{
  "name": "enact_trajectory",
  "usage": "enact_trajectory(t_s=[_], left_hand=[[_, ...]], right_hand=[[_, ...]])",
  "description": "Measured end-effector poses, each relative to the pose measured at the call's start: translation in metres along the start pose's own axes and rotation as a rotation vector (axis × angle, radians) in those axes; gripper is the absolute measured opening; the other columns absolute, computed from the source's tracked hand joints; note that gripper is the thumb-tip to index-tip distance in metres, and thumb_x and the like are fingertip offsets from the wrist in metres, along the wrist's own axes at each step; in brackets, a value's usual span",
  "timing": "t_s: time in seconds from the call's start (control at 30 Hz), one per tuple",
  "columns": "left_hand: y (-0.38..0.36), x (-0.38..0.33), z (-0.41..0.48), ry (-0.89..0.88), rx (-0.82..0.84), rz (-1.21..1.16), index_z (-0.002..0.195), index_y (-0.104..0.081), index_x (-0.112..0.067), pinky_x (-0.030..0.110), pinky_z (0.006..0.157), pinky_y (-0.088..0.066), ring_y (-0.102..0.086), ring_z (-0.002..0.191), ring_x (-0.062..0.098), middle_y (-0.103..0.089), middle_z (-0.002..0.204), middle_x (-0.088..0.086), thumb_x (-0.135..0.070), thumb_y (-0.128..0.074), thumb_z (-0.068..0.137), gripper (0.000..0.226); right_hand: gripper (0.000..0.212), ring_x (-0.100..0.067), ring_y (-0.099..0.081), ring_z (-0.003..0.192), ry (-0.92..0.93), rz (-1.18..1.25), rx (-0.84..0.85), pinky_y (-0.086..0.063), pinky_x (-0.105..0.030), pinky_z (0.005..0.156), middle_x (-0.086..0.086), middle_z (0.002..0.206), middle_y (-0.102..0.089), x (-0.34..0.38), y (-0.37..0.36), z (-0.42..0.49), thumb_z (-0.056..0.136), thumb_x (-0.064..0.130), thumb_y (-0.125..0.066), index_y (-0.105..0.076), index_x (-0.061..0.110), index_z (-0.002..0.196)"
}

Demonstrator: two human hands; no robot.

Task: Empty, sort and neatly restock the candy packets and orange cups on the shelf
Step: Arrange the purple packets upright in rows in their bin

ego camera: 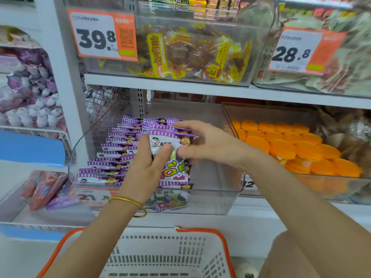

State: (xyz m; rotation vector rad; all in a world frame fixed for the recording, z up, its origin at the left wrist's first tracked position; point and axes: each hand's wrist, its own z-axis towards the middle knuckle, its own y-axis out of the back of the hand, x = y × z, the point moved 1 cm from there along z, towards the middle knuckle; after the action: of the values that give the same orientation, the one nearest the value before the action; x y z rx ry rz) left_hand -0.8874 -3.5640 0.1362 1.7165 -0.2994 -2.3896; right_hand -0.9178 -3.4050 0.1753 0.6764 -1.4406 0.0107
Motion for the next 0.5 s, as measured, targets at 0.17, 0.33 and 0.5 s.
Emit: enact_trajectory(t_s=[0.17, 0.33, 0.5], left_hand=[[-0.005, 0.005, 0.0, -0.077, 0.049, -0.012, 0.114, -0.034, -0.021, 0.016, 0.074, -0.04, -0.05, 0.077, -0.009, -0.05, 0.095, -0.013, -0.045, -0.035, 0.091, 0.033], [0.008, 0.033, 0.008, -0.283, 0.002, 0.523, 0.14, -0.034, -0.015, 0.025, 0.103, -0.028, -0.034, 0.124, 0.01, -0.041, 0.134, -0.003, -0.062, -0.025, 0.086, 0.072], [0.004, 0.044, 0.008, -0.249, 0.001, 0.689, 0.136, -0.04, -0.01, 0.038, 0.104, -0.032, -0.039, 0.125, 0.025, -0.048, 0.132, 0.009, -0.059, -0.022, 0.087, 0.072]], right_hand=[[0.044, -0.015, -0.066, 0.075, 0.057, -0.193, -0.111, -0.059, -0.038, 0.062, -0.009, 0.098, -0.065, 0.009, 0.009, 0.0, 0.071, 0.011, -0.082, -0.054, 0.015, 0.106], [0.055, -0.026, -0.056, 0.097, 0.012, -0.756, -0.469, -0.039, -0.029, 0.07, -0.008, 0.107, -0.059, 0.011, 0.048, 0.004, 0.075, 0.025, -0.08, -0.05, 0.009, 0.118], [0.034, -0.035, -0.058, 0.107, -0.292, -1.018, -0.452, -0.041, -0.032, 0.072, -0.019, 0.117, -0.058, -0.02, 0.04, 0.046, 0.084, 0.01, -0.07, -0.051, 0.003, 0.112]])
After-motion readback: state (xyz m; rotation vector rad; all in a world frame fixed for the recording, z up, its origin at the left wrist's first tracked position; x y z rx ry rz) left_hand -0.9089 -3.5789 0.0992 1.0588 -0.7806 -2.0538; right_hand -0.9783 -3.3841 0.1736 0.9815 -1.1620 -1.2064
